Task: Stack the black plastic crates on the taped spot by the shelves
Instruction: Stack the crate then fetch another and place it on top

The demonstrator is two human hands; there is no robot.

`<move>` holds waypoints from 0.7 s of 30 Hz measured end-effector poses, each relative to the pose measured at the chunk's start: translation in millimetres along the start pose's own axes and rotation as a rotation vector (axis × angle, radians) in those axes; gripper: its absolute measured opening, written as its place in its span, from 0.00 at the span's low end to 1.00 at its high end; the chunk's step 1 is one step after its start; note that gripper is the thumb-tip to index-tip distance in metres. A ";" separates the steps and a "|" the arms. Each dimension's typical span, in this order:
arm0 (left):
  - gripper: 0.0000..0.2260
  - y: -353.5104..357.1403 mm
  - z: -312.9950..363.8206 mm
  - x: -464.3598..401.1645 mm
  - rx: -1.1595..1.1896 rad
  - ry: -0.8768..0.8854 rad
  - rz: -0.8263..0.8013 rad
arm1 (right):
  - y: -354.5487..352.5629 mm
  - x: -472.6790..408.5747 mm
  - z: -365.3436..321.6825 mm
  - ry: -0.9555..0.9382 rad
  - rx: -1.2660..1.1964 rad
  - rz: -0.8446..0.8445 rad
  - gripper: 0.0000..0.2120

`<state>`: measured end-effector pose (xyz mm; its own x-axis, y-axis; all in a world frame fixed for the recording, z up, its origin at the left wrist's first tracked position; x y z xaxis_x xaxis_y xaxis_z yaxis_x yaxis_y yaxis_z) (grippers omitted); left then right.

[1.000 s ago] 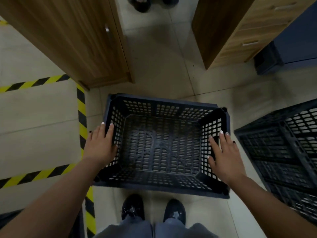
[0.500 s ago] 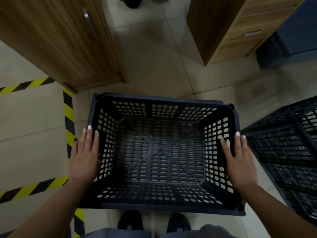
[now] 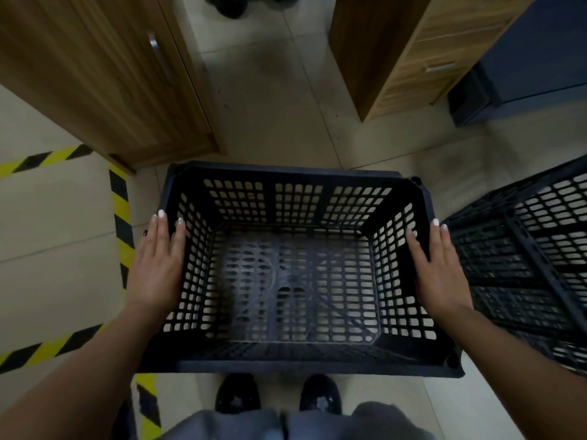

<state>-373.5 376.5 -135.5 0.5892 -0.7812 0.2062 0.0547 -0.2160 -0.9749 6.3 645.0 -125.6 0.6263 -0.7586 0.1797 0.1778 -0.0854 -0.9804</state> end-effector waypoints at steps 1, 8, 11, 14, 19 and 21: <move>0.43 -12.4 -0.6 6.9 0.014 -0.007 -0.012 | -13.0 6.7 1.8 -0.002 0.000 -0.001 0.52; 0.41 -132.3 -26.7 62.8 0.030 -0.031 -0.072 | -143.9 64.9 6.9 0.006 0.002 -0.033 0.50; 0.41 -195.9 -42.5 88.9 0.030 -0.026 -0.104 | -212.8 92.5 4.3 0.036 -0.007 -0.058 0.48; 0.42 -253.2 -55.6 112.9 0.024 -0.019 -0.120 | -276.7 118.8 -0.2 0.038 -0.014 -0.067 0.45; 0.44 -329.9 -70.2 146.7 0.043 0.004 -0.089 | -353.6 152.5 -2.1 0.056 -0.041 -0.055 0.46; 0.44 -354.5 -72.8 158.0 0.042 0.003 -0.074 | -375.1 161.2 -2.8 0.039 -0.050 -0.103 0.45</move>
<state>-358.5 287.0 248.8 0.5801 -0.7658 0.2777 0.1315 -0.2484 -0.9597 38.5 552.9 270.9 0.5767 -0.7685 0.2773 0.2010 -0.1955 -0.9599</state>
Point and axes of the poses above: each hand's wrist, its own x-axis away from the middle knuckle, its own y-axis out of the palm, z = x × y, the point moved 5 cm from there along -x, towards the middle knuckle, and after that the axes turned 2 degrees about -y, right-handed, at the moved point
